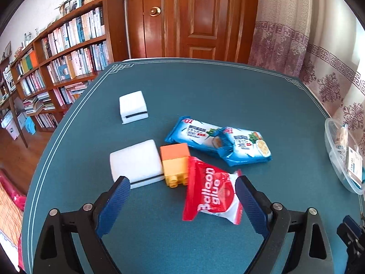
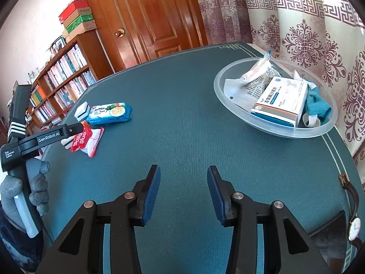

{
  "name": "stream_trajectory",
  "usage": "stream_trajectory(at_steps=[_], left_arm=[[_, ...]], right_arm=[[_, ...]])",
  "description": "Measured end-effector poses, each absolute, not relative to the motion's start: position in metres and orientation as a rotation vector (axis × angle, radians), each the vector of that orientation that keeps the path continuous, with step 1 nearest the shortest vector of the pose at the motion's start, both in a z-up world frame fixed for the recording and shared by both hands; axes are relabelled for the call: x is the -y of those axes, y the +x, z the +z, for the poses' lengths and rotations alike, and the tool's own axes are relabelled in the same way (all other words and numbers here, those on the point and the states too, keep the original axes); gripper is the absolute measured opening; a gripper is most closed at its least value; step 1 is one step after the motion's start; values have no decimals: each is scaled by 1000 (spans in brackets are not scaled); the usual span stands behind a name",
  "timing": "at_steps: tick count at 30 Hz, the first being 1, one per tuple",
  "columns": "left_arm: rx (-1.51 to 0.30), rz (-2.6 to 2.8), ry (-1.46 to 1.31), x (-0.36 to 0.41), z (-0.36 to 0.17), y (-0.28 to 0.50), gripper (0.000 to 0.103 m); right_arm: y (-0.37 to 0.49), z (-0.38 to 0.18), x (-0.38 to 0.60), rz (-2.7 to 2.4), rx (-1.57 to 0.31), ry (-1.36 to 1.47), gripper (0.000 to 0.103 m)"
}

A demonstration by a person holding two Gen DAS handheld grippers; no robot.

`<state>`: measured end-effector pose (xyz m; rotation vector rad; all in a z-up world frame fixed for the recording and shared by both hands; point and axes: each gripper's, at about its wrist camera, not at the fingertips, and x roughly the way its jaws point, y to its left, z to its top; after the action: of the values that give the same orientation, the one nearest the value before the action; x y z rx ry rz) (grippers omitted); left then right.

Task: Organize objects
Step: 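Move the left tool over the large white sponge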

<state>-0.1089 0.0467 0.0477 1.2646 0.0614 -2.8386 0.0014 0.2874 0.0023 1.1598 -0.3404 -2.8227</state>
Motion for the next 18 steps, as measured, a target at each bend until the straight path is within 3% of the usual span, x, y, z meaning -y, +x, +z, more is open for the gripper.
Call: stream_trajectory(at_steps=[18], left_arm=[[-129,-2696,1268,18,26,-131,102]], right_arm=[[-9,-10,-252,-2749,256,1215,45]])
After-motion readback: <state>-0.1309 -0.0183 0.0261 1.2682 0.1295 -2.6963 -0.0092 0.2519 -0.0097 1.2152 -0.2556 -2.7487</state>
